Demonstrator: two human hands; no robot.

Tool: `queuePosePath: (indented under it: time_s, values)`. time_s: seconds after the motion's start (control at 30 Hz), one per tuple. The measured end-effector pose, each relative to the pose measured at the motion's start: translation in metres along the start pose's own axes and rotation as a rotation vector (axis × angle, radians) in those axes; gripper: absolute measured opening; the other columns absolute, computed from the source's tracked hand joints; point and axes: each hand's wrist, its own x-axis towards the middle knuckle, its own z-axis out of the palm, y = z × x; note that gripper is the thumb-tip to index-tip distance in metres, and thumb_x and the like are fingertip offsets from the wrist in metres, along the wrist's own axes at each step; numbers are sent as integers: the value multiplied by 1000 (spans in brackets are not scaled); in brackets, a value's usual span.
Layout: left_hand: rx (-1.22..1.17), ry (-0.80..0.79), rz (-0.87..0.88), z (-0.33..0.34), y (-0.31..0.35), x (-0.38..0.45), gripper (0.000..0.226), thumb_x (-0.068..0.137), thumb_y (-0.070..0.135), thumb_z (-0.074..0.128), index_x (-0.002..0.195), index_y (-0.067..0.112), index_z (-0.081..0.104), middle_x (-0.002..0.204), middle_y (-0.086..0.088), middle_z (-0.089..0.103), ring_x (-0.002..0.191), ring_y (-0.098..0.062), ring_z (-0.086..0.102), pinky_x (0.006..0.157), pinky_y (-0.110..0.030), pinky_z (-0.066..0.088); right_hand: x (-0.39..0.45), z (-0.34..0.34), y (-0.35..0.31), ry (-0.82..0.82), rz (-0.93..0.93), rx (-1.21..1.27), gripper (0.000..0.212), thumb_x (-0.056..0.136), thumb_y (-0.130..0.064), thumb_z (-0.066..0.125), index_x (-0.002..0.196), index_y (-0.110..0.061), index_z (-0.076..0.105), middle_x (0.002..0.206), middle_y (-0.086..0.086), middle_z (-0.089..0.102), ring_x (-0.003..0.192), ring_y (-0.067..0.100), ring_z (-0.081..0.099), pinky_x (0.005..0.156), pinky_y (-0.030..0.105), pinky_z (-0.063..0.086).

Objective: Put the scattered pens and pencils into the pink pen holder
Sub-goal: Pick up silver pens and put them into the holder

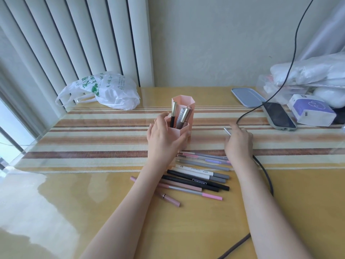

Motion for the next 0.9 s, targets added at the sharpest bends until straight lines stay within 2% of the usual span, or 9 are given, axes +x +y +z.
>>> queuePosePath:
  time_s: [0.2,0.33,0.43,0.53,0.6,0.67,0.73,0.8,0.9]
  values:
    - [65,-8,50,0,-1,0,71,77,39,73,132,8,41,125,-9,56,120,-27,47,106,-52,29,1,-7,-4,-36,-54,-5,21,93,-9,53,108,-9,67,108,14,66,98,33,60,77,40,51]
    - [219,110,339,-2,5,0,57,82,20,70,133,6,49,135,-18,50,127,-36,45,109,-52,32,-2,-23,-19,169,-126,419,17,96,-13,50,105,-6,63,96,6,66,83,21,59,64,27,42]
    - [311,213,618,3,9,-2,47,82,3,68,127,10,58,129,-19,58,124,-34,50,106,-49,37,-3,-39,-28,303,-31,858,16,96,-10,48,110,-15,55,89,1,65,62,11,60,59,37,54]
    - [318,135,734,6,12,-6,51,82,-4,67,129,13,57,130,-15,59,127,-29,46,106,-41,35,-4,-47,-32,208,100,1271,37,97,-4,44,128,-23,39,98,9,58,61,9,62,55,29,58]
    - [335,49,773,5,14,-7,50,84,-5,62,130,12,56,128,-13,61,126,-30,49,107,-38,32,-3,-47,-33,99,196,1412,44,98,0,42,135,-24,38,102,9,49,71,9,61,63,36,61]
    - [360,-47,791,6,13,-7,51,84,-3,62,132,10,54,126,-11,63,125,-31,51,108,-40,32,-4,-44,-35,0,276,1428,36,97,2,43,129,-15,48,101,8,47,77,12,60,66,40,61]
    - [366,-128,791,6,14,-7,52,82,2,67,132,9,54,119,-10,67,119,-31,57,106,-44,39,-5,-39,-37,-94,335,1496,26,96,5,45,117,-7,54,97,9,48,74,15,61,59,33,60]
    - [346,-165,796,5,15,-6,49,82,9,71,129,6,57,102,-9,73,100,-29,66,95,-41,49,-4,-36,-34,-195,355,1570,18,94,6,49,104,-7,55,91,12,52,68,16,64,56,28,58]
    - [268,-146,795,2,17,-6,38,83,10,70,119,2,64,86,-9,74,78,-29,70,81,-39,56,-2,-32,-25,-306,366,1447,8,89,-1,62,95,-6,58,83,8,60,67,15,64,56,24,57]
